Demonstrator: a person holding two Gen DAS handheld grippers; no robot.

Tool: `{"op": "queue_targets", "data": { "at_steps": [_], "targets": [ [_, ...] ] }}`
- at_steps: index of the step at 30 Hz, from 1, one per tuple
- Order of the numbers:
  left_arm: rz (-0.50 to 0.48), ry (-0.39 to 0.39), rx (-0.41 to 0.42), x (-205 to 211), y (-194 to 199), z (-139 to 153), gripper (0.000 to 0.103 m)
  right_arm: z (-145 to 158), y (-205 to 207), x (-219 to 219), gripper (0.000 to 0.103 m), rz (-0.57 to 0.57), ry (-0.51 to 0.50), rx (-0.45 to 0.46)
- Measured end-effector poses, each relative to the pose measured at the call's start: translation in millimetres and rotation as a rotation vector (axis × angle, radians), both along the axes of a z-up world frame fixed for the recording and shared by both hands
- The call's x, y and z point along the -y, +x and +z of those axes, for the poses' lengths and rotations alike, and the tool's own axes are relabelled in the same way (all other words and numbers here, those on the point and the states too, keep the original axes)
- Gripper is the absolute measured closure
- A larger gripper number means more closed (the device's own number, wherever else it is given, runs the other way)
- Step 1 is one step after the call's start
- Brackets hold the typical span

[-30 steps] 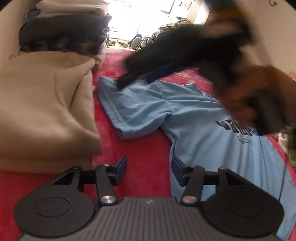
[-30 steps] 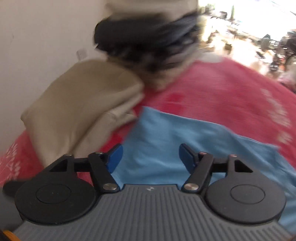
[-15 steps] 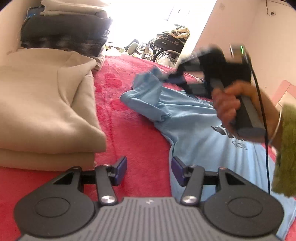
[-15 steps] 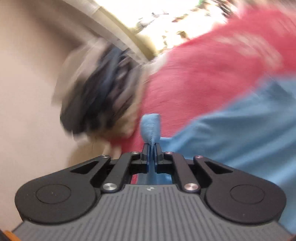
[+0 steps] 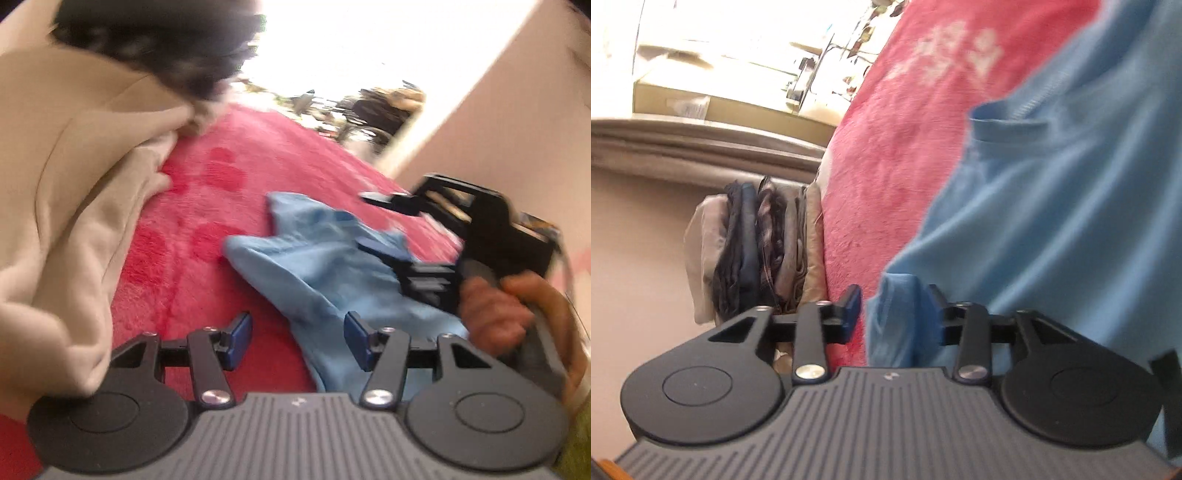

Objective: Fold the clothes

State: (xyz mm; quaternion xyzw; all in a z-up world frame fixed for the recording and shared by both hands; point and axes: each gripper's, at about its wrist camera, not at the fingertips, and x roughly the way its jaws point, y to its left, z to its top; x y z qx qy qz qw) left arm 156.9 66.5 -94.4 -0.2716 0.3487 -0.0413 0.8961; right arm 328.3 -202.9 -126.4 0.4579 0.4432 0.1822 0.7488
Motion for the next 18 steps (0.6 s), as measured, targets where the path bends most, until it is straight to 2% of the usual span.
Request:
{"op": "queue_targets", "data": {
  "at_steps": [2, 5, 7, 8, 9, 10, 11, 13, 16, 18],
  "targets": [
    [0.054, -0.008, -0.009, 0.2, 8.1, -0.5, 0.048, 6.9, 10.6, -8.2, 0.056, 0.036, -0.064, -0.01],
    [0.134, -0.029, -0.02, -2.8, 18.6, -2.7, 0.059, 12.5, 18.3, -22.3, 0.057, 0.088, -0.164, -0.007],
    [0.177, -0.035, -0.023, -6.0, 24.8, -3.8, 0.069, 14.8, 18.7, -29.6, 0.07, 0.118, -0.212, 0.017],
    [0.178, -0.029, -0.017, -6.5, 26.3, -4.0, 0.076, 16.3, 18.0, -32.6, 0.083, 0.129, -0.238, 0.032],
    [0.162, -0.011, -0.001, -5.0, 27.0, -3.6, 0.088, 16.8, 16.9, -33.9, 0.088, 0.137, -0.255, 0.045],
    [0.144, 0.008, 0.016, -3.1, 27.5, -3.2, 0.093, 16.9, 15.4, -33.5, 0.09, 0.139, -0.262, 0.057],
    [0.107, 0.042, 0.056, 1.3, 24.9, -1.0, 0.095, 17.4, 14.1, -32.5, 0.094, 0.138, -0.266, 0.07],
    [0.02, 0.147, 0.165, 14.6, 13.3, 7.0, 0.096, 18.1, 12.3, -26.6, 0.096, 0.122, -0.254, 0.097],
    [-0.186, 0.329, 0.35, 43.7, -12.6, 12.5, 0.096, 16.7, 10.1, -11.0, 0.096, 0.066, -0.204, 0.123],
    [-0.316, 0.399, 0.4, 59.9, -26.1, 9.0, 0.095, 8.0, 9.6, 5.0, 0.095, 0.027, -0.156, 0.095]
  ]
}}
